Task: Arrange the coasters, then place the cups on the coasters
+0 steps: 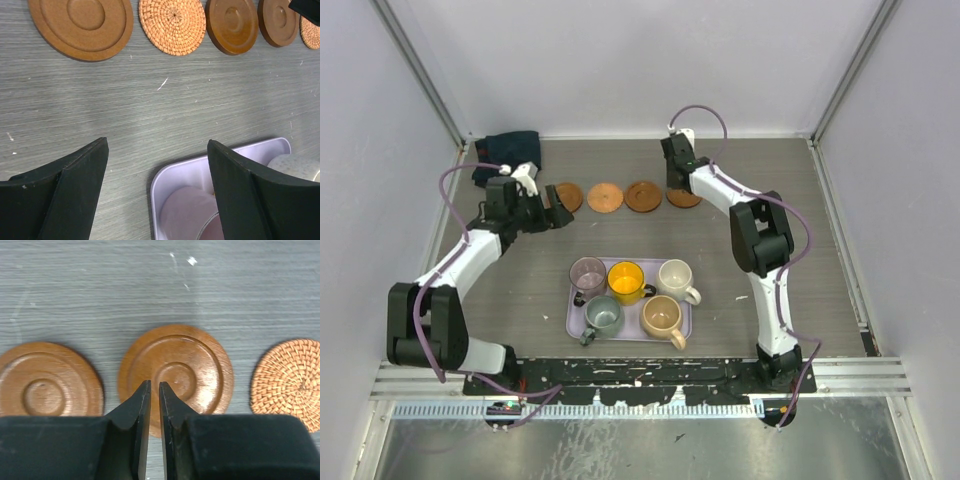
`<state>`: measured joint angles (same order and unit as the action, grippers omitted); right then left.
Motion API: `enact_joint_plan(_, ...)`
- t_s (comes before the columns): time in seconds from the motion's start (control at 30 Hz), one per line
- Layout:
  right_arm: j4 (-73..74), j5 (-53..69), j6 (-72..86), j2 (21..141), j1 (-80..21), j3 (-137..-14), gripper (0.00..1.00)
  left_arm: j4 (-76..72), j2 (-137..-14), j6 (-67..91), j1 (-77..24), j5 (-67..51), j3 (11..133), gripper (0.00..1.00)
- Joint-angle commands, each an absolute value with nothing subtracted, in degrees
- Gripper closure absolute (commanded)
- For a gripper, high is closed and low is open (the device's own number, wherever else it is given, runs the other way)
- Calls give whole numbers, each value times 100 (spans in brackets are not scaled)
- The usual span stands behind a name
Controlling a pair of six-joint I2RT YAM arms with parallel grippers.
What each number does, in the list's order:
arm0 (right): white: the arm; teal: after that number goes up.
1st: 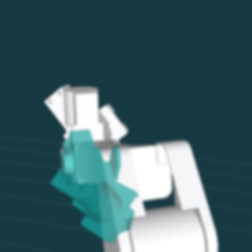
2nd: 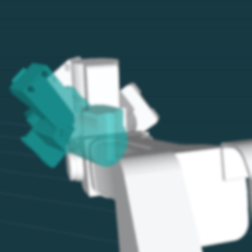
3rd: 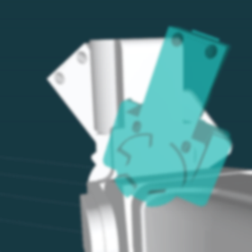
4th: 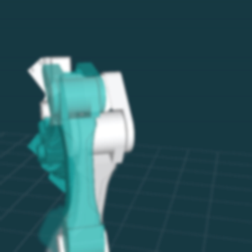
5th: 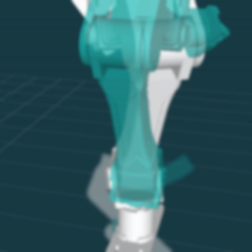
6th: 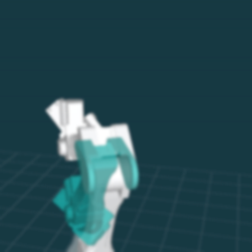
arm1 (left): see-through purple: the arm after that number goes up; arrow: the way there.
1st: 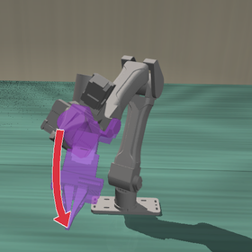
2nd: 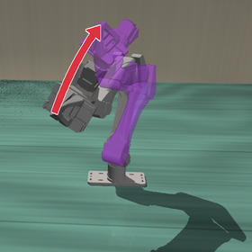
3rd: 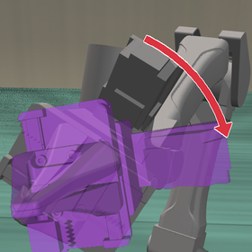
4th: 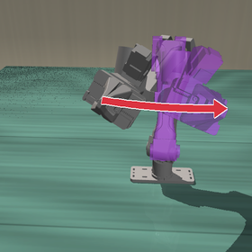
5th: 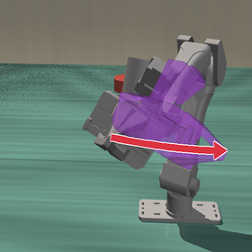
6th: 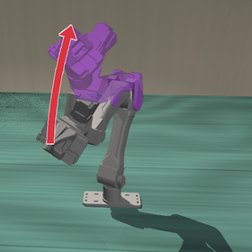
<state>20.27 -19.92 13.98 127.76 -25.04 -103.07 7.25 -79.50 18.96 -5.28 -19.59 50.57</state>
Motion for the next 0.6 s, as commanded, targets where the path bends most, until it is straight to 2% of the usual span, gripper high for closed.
enact_joint_plan(0.0, 1942, -2057, 1538, 12368, -2427, -10178, 82, 398, -8175, 1898, -655, -2116, 5383, 18)
enact_joint_plan(0.57, 1872, -2092, 1653, 12462, -2162, -9414, 84, 383, -8568, 1920, -835, -2207, 5573, 17)
